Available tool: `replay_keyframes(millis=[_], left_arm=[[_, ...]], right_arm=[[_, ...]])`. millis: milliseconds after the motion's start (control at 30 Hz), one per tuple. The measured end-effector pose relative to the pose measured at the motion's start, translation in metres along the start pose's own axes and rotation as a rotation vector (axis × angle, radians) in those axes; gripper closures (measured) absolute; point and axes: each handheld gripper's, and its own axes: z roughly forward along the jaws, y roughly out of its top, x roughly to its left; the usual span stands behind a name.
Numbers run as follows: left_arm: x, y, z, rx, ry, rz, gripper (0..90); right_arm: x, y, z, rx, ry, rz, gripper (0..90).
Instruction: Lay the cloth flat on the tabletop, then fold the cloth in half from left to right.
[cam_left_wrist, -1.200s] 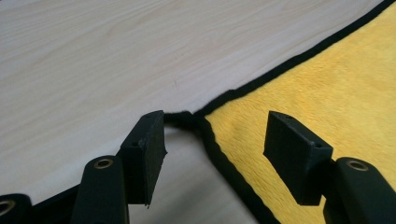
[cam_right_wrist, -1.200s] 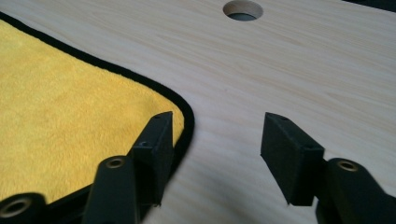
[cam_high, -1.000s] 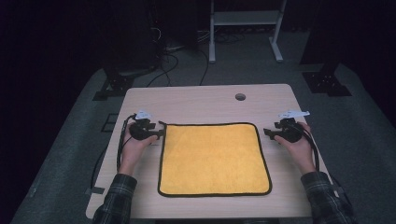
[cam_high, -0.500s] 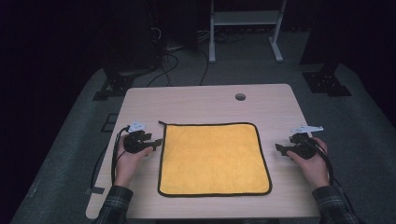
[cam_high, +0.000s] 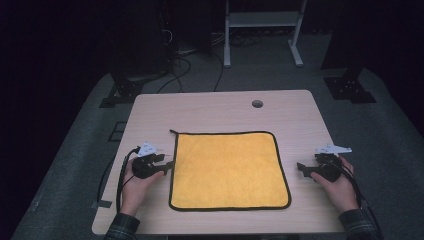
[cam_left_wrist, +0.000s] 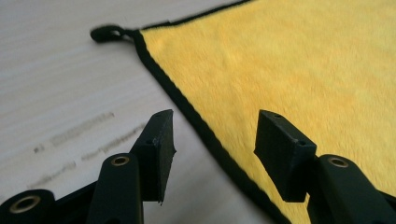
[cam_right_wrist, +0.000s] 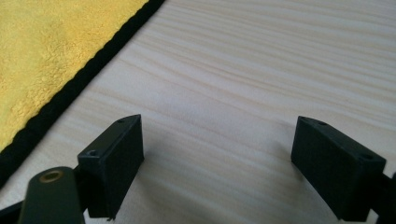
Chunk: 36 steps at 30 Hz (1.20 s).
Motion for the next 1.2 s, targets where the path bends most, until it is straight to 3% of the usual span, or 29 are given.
replay_keyframes(millis=[200,333,700,1000,1200], left_arm=[[-0.007,-0.009,0.003,0.016,-0.026,-0.013,48.2],[-0.012,-0.008,0.005,0.009,-0.002,-0.007,46.9],[-0.012,-0.009,0.018,0.004,0.011,0.004,44.3],[-0.015,-0.01,0.032,0.026,0.032,0.022,43.1],[-0.013,-0.013,0.031,-0.003,0.03,0.018,52.0]], right_arm=[[0.001,0.0,0.0,0.003,-0.004,0.004,13.9],[0.001,0.0,0.001,0.004,-0.005,0.005,13.5],[0.002,0.001,0.002,0.006,0.001,0.001,13.5],[0.001,0.002,0.002,0.005,0.004,-0.003,13.5],[0.001,0.002,0.002,0.005,0.004,-0.004,13.5]])
